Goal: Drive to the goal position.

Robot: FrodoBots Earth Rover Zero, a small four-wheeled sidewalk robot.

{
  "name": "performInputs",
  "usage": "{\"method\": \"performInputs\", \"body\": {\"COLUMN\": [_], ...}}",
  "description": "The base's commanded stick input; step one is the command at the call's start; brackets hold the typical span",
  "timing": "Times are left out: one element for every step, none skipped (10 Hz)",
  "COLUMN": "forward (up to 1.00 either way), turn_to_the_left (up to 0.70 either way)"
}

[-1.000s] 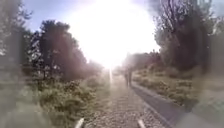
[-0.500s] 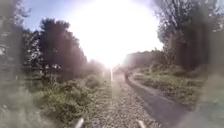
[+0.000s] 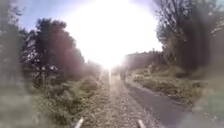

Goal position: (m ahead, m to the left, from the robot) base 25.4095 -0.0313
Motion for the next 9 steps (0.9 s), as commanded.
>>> {"method": "performInputs", "body": {"forward": [0.5, 0.5, 0.5, 0.5, 0.5, 0.5, 0.5, 0.5, 0.5], "turn_to_the_left": [0.0, 0.0, 0.0, 0.0, 0.0, 0.0, 0.0, 0.0, 0.0]}}
